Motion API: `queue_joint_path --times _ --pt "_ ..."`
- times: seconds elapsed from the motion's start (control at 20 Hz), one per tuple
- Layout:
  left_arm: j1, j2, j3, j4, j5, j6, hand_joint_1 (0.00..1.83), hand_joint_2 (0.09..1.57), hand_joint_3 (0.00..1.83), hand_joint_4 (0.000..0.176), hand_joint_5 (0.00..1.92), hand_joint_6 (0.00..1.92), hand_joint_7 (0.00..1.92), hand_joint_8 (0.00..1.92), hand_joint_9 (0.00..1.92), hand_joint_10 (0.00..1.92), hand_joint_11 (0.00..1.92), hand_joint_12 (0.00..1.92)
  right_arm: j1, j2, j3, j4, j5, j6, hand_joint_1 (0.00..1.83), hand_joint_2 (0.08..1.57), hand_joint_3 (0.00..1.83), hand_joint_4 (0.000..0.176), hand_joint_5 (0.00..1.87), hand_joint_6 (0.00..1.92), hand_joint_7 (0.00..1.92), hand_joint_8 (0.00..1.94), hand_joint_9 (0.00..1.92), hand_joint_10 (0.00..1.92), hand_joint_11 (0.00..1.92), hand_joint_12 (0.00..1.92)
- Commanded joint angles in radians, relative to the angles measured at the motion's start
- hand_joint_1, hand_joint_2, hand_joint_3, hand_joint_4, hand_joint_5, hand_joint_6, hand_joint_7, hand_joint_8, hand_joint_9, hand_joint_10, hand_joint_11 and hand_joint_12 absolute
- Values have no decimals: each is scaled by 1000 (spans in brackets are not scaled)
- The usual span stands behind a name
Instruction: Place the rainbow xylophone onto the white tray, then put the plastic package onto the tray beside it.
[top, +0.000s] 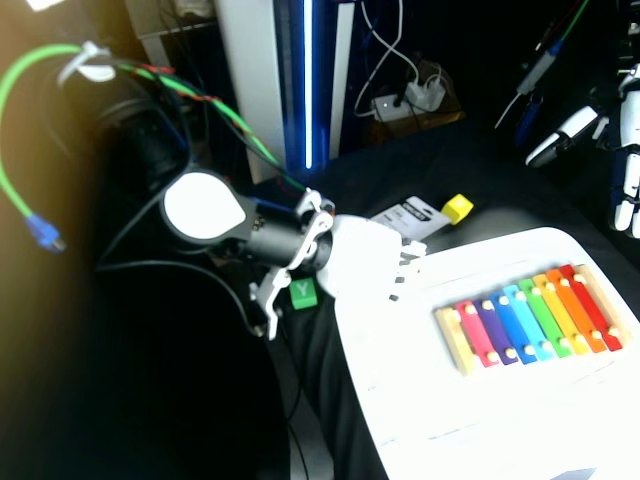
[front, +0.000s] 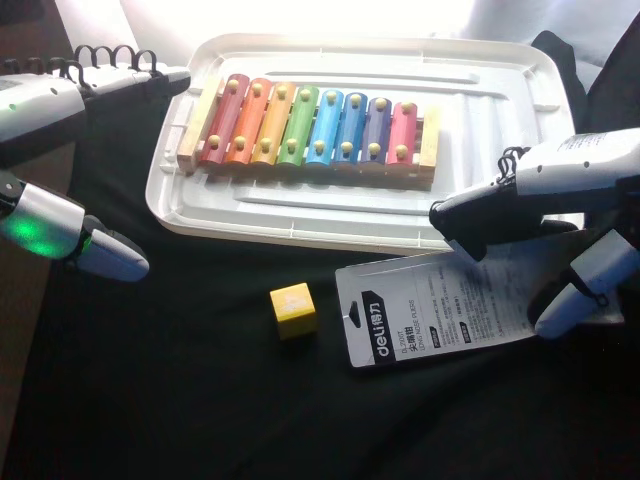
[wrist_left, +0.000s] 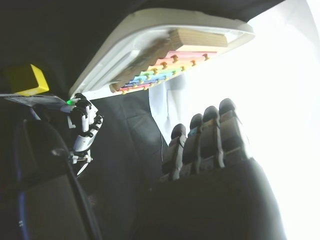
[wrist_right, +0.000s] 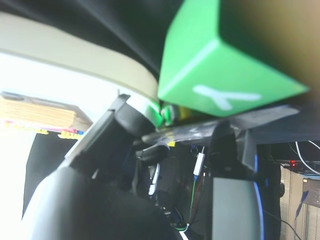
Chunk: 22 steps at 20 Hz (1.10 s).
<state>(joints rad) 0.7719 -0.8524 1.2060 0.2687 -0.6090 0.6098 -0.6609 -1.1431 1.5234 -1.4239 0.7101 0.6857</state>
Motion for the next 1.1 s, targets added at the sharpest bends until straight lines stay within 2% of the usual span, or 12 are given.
queue_joint_path --times 0.0,0.1,0.15,0.2,0.3,0.35,0.7,0.85,0.9,0.95,1.0,1.05 --pt "-7 -2 1 -27 -100 -2 888 712 1 52 0 0 0 0 0 0 0 0 -15 -11 2 -52 -4 -26 1731 1130 0 52 375 1921 797 1941 1144 1921 1298 1921" --pt "-7 -3 1 -27 -98 -2 878 721 5 55 0 0 0 0 0 0 0 0 -4 -3 4 15 -3 -72 1753 1122 0 35 497 1921 882 1941 1203 1921 1333 1921" --pt "-7 -3 2 -27 -98 -2 864 707 0 95 0 0 0 0 0 0 0 0 10 2 4 36 -1 -88 1745 1161 7 10 491 1921 868 1941 1212 1921 1341 1921" --pt "-7 -3 2 -27 -98 -2 875 717 3 48 0 0 0 0 0 0 0 0 28 7 3 56 2 -105 1788 1139 0 60 490 1921 876 1941 1219 1921 1327 1921" --pt "-7 -3 2 -27 -98 -2 888 724 6 58 0 0 0 0 0 0 0 0 60 15 1 85 5 -137 1776 1120 0 101 500 1921 882 1941 1227 1921 1333 1921" --pt "-7 -3 2 -27 -97 -2 868 714 1 50 0 0 0 0 0 0 0 0 76 19 -1 89 5 -146 1785 1097 0 50 544 1921 952 1941 1271 1921 1374 1921" --pt "-7 -2 3 -27 -95 -1 829 731 6 61 0 0 0 0 0 0 0 0 157 46 -10 154 5 -221 1743 1073 0 32 591 1921 937 1941 1210 1921 1318 1921" --pt "-7 -2 3 -27 -96 -1 832 714 0 32 0 0 0 0 0 0 0 0 192 55 -7 169 5 -230 1739 1027 0 0 722 1921 1049 1941 1287 1921 1370 1921" --pt "-7 -2 3 -27 -95 -1 819 717 0 57 0 0 0 0 0 0 0 0 210 58 -7 169 5 -233 1755 1011 0 0 784 1921 1134 1941 1357 1921 1436 1921" --pt "-7 -2 3 -27 -95 -1 775 713 0 14 0 0 0 0 0 0 0 0 224 60 -7 169 5 -236 1748 1005 0 0 796 1921 1155 1941 1375 1921 1456 1921" --pt "-6 -2 3 -27 -96 -1 761 722 2 35 0 0 0 0 0 0 0 0 238 62 -7 169 5 -239 1770 1005 0 0 768 1921 1061 1941 1270 1921 1340 1921" --pt "-6 -2 3 -27 -95 -1 786 718 0 0 0 0 0 0 0 0 0 0 255 62 -7 169 5 -245 1789 1016 0 0 717 1921 989 1941 1214 1921 1300 1921"
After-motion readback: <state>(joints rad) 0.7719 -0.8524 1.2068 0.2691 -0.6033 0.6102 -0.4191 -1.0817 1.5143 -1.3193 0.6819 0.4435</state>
